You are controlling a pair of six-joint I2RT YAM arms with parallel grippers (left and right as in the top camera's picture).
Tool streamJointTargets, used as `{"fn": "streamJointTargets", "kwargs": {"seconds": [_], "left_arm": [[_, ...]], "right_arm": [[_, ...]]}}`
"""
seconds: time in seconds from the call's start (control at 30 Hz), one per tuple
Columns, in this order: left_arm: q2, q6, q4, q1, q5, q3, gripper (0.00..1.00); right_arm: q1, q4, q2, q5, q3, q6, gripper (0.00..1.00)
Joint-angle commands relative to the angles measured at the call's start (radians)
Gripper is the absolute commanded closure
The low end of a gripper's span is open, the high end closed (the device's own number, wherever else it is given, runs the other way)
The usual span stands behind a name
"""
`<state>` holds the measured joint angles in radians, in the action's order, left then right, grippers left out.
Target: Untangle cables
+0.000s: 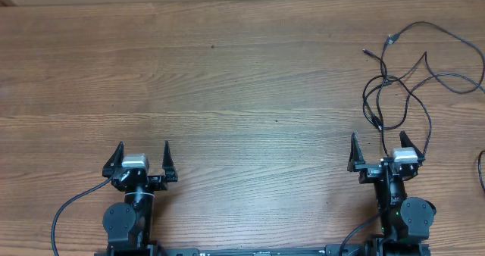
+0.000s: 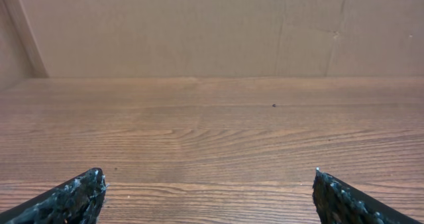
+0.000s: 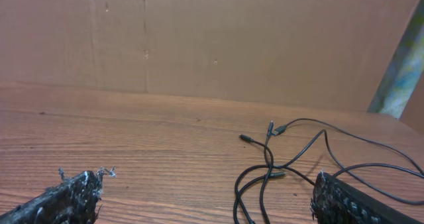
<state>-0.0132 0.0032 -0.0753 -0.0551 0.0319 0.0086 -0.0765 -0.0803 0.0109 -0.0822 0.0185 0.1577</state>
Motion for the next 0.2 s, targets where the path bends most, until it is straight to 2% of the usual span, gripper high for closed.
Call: {"fn": "streamJointTargets", "kwargs": {"seconds": [0.0, 0.17], "left_arm": [[0.010, 0.019, -0.002, -0.010, -0.006, -0.004, 0.00], [0.010, 0.019, -0.002, -0.010, -0.006, -0.004, 0.00]], "right_arm": [[0.003, 0.003, -0.008, -0.005, -0.011, -0.003, 0.00], [0.003, 0.003, -0.008, -0.005, -0.011, -0.003, 0.00]]}}
